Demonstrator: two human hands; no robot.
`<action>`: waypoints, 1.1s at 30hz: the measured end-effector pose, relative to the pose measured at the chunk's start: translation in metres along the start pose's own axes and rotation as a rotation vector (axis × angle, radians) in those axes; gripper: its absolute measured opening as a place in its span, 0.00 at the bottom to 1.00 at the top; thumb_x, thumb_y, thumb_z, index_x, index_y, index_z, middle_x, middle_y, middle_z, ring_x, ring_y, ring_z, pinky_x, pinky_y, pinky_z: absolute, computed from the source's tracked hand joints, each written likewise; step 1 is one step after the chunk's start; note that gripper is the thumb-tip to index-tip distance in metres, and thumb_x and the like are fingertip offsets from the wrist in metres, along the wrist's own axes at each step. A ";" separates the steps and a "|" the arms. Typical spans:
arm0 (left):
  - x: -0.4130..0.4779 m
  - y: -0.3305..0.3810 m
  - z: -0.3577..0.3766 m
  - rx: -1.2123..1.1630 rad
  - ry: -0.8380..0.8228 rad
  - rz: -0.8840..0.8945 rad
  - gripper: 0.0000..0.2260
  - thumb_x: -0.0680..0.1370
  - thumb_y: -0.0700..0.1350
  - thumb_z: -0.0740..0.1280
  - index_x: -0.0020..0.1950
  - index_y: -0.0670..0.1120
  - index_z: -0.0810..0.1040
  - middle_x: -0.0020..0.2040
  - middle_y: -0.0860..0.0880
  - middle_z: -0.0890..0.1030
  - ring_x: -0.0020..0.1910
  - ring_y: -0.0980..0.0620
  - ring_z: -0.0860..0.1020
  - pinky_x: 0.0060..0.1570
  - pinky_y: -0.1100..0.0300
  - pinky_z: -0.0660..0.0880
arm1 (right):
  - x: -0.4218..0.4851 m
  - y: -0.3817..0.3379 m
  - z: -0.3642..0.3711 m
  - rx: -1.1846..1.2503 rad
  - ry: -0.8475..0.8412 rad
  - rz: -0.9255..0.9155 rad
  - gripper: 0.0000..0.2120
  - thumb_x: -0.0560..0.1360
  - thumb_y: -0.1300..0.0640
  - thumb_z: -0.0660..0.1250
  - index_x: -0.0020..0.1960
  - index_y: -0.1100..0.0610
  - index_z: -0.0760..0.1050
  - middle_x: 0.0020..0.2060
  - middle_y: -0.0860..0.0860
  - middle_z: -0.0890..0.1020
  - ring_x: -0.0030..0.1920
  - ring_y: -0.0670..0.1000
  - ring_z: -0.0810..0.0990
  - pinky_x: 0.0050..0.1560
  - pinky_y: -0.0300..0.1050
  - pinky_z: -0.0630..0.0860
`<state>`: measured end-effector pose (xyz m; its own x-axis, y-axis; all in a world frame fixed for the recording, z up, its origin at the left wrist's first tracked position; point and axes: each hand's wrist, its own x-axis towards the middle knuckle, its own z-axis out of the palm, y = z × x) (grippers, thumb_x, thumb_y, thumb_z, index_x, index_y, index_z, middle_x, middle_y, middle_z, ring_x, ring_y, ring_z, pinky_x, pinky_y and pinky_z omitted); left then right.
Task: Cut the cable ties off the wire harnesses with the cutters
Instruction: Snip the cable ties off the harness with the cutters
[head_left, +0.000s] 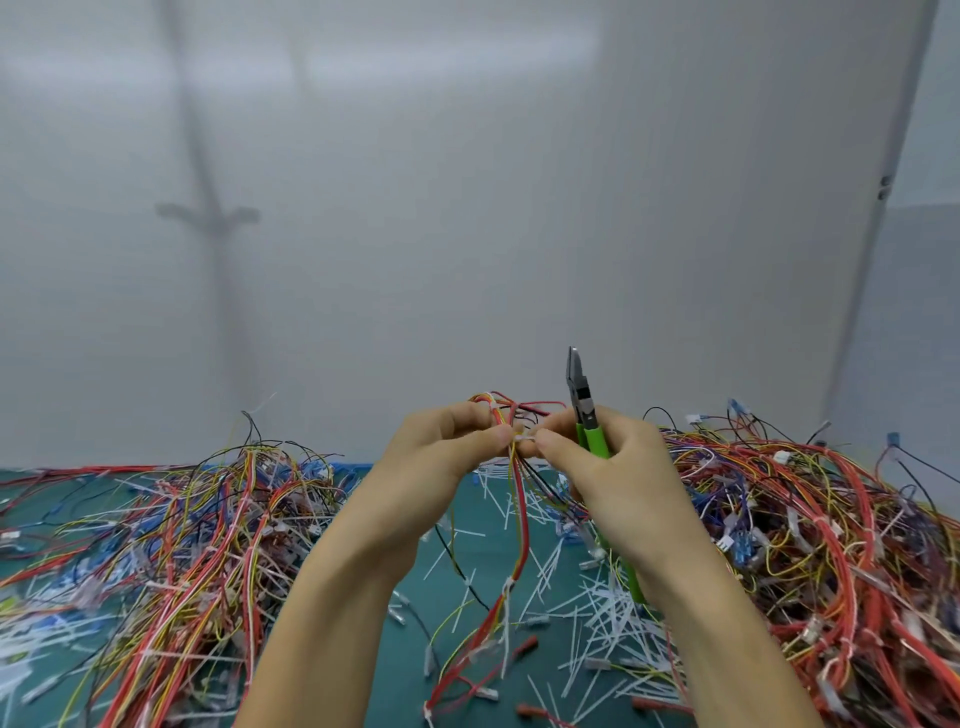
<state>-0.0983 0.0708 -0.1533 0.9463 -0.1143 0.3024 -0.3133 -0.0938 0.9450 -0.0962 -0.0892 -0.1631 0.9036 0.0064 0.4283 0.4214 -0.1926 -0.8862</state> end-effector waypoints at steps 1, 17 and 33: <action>0.000 0.000 0.000 -0.014 -0.008 -0.011 0.09 0.79 0.41 0.65 0.51 0.35 0.79 0.49 0.42 0.85 0.50 0.55 0.80 0.58 0.57 0.70 | 0.000 0.001 -0.001 -0.023 -0.014 -0.006 0.04 0.75 0.52 0.70 0.43 0.49 0.80 0.38 0.54 0.84 0.40 0.56 0.81 0.46 0.58 0.77; 0.002 -0.005 -0.004 -0.405 -0.168 -0.023 0.10 0.70 0.43 0.75 0.51 0.49 0.85 0.44 0.52 0.84 0.47 0.56 0.81 0.57 0.59 0.71 | -0.004 -0.007 0.004 -0.278 0.174 -0.256 0.08 0.76 0.50 0.70 0.39 0.45 0.74 0.38 0.45 0.78 0.35 0.44 0.74 0.38 0.41 0.70; -0.001 -0.007 0.000 -0.100 -0.169 0.064 0.10 0.74 0.53 0.70 0.49 0.48 0.77 0.40 0.46 0.84 0.48 0.47 0.84 0.59 0.59 0.74 | -0.006 -0.011 0.002 -0.302 0.187 -0.272 0.06 0.78 0.50 0.67 0.42 0.45 0.73 0.40 0.46 0.76 0.37 0.45 0.74 0.37 0.43 0.68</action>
<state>-0.0971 0.0719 -0.1599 0.8955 -0.2815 0.3446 -0.3545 0.0166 0.9349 -0.1057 -0.0850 -0.1565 0.7216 -0.0755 0.6882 0.5756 -0.4868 -0.6570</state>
